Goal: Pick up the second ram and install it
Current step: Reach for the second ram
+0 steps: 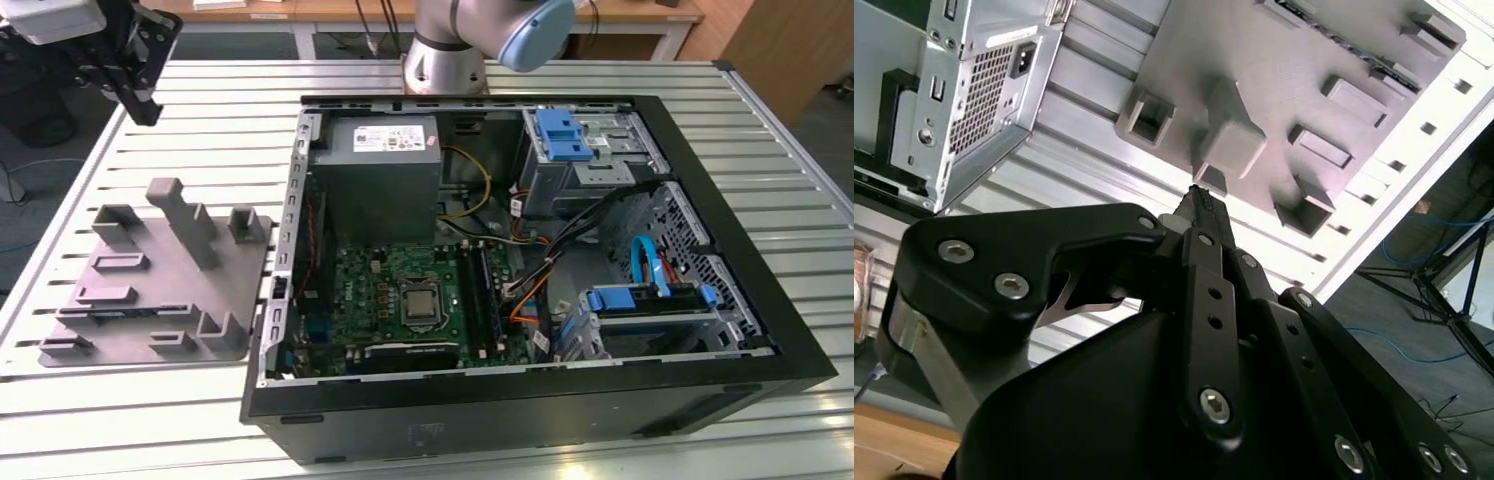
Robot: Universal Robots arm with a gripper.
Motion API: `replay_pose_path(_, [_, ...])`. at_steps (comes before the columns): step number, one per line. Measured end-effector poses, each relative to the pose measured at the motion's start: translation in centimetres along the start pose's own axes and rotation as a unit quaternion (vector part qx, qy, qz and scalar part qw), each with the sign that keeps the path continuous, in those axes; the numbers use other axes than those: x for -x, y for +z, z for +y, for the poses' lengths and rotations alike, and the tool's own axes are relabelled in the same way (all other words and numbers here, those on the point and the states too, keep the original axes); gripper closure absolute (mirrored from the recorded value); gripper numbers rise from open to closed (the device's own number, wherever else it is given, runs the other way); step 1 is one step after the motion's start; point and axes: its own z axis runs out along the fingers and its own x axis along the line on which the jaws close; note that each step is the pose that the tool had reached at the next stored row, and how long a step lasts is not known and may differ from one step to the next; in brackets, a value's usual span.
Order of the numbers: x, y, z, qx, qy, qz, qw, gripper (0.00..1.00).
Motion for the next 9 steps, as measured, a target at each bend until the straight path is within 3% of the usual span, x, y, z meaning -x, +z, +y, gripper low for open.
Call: replay_pose_path(9, [-1.89, -0.02, -0.14, 0.0, 0.0, 0.0, 1.0, 0.9])
